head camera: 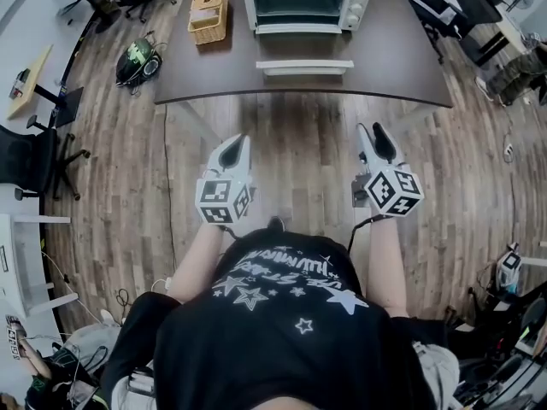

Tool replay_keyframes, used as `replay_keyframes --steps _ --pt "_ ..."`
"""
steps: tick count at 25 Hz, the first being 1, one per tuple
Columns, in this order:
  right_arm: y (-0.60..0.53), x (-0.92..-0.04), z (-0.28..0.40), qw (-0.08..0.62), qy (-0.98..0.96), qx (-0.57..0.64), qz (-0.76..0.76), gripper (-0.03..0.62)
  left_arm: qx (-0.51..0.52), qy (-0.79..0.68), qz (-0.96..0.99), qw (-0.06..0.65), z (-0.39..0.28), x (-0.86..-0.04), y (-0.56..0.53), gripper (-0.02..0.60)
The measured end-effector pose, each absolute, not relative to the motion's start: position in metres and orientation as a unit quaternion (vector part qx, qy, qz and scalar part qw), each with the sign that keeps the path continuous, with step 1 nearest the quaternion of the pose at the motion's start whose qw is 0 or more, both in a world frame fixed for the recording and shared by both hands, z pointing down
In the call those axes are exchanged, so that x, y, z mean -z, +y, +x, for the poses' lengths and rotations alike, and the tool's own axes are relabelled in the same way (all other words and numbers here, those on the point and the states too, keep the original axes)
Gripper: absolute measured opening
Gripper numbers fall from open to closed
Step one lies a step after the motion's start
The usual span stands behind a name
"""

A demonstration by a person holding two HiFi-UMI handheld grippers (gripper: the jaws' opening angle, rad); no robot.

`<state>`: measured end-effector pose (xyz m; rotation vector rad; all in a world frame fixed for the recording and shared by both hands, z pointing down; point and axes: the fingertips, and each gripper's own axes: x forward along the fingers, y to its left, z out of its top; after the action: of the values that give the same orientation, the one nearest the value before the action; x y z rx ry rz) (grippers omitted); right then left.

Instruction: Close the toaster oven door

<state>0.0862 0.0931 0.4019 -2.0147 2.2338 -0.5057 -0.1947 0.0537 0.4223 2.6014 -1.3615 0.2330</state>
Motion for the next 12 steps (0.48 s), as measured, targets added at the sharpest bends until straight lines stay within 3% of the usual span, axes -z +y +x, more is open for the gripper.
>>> replay_keyframes --steps 12 --pt "0.058 -0.441 0.089 0.002 0.704 0.208 -0.679 0.233 -0.090 -0.458 0.876 0.123 -0.210 -0.447 0.004 0.009"
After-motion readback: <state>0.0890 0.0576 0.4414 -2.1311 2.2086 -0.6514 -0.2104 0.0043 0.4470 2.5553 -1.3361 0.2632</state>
